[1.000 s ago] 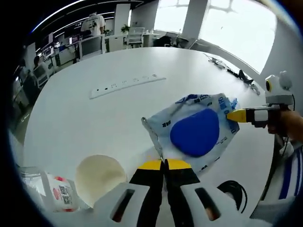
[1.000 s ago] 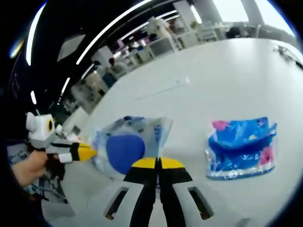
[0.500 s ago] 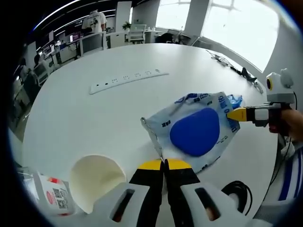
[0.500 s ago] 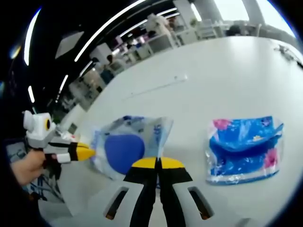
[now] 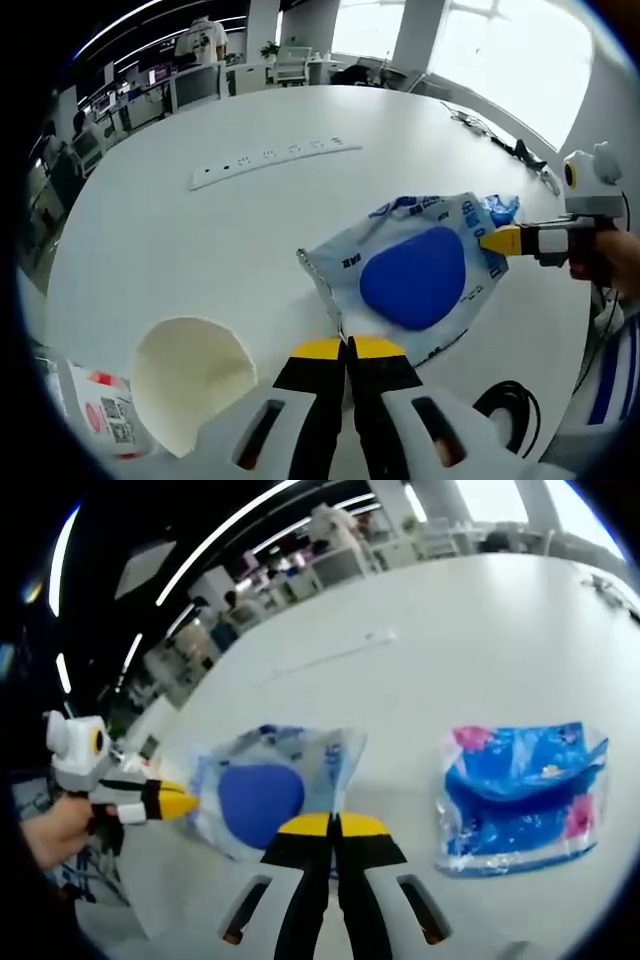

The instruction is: Arrange the tabletop items into an orderly group along one side of the table until the central work area is clear of visible clutter.

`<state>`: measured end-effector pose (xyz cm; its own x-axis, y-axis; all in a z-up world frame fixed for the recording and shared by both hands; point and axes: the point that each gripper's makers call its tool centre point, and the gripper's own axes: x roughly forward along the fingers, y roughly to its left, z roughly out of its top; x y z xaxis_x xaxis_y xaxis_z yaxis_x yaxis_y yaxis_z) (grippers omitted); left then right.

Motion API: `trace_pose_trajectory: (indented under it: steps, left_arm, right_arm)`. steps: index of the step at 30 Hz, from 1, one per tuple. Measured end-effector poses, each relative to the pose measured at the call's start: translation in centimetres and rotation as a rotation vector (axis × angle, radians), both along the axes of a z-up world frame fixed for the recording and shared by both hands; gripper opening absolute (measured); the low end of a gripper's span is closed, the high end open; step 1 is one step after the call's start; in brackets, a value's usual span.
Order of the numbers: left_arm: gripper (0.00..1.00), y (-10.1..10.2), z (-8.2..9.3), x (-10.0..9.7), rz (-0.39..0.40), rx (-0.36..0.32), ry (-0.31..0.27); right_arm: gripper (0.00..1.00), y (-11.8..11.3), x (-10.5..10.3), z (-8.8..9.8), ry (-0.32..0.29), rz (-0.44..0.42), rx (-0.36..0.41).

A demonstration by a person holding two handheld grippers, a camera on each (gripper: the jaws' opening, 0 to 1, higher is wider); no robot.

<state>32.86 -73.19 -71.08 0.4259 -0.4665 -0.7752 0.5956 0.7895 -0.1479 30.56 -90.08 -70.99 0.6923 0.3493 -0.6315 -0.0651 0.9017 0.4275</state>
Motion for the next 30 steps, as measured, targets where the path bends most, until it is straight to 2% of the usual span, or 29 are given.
trace_pose_trajectory:
  steps: [17,23,26,30]
  left_arm:
    - [0.02,0.2,-1.2,-0.3,0.015,0.035,0.014]
    - [0.03,0.4,-1.4,-0.3,0.022,0.040,0.014]
    - [0.03,0.4,-1.4,-0.3,0.031,0.043,0.013]
    - [0.04,0.4,-1.5,-0.3,0.025,0.048,0.012]
  right_arm:
    - [0.00,0.0,0.2,-1.3,0.014,0.002,-0.014]
    - [0.02,-0.1,0.0,-1.6,0.003,0.013,-0.044]
    - [0.08,0.1,0.3,-1.4,-0.034,0.034,-0.057]
    - [0.26,0.0,0.2,-1.5,-0.055,0.047,-0.113]
